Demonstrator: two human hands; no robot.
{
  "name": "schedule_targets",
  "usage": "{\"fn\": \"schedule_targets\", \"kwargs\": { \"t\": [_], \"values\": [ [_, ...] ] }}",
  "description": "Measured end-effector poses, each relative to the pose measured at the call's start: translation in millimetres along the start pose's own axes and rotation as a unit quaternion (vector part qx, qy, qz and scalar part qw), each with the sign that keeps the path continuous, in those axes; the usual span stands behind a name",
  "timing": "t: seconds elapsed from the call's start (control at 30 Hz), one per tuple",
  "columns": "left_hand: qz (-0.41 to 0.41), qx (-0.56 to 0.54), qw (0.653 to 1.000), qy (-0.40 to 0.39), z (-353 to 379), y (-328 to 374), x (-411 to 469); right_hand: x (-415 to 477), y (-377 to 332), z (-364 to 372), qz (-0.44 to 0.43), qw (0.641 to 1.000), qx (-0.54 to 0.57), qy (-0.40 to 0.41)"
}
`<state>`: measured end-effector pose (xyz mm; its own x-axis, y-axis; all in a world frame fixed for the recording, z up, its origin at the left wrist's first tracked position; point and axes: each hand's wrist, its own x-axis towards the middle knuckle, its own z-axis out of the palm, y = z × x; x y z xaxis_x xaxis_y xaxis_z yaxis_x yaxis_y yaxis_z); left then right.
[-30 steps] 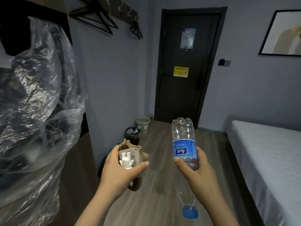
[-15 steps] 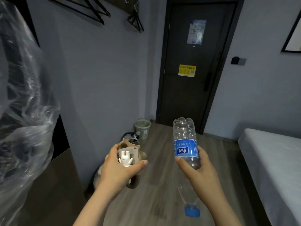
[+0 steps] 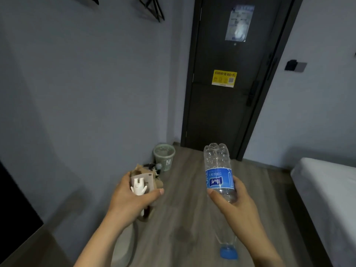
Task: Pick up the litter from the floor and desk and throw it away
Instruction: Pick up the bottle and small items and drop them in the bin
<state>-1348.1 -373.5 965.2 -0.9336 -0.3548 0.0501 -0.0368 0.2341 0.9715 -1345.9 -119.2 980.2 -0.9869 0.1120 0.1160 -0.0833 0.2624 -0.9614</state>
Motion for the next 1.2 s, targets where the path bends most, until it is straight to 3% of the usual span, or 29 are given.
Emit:
{"fn": "schedule_targets", "kwargs": {
  "t": [0.5, 0.67, 1.2],
  "values": [
    [-0.029, 0.046, 0.997, 0.063, 82, -15, 252, 297, 43, 55, -0.002, 0.997, -0.001, -0.077],
    [-0.063, 0.055, 0.993, 0.089, 114, -35, 312, 377, 58, 61, 0.015, 0.995, -0.046, -0.086],
    [-0.109, 0.115, 0.986, 0.046, 140, -103, 580, 623, 89, 178, 0.052, 0.982, -0.127, -0.132]
  ]
}}
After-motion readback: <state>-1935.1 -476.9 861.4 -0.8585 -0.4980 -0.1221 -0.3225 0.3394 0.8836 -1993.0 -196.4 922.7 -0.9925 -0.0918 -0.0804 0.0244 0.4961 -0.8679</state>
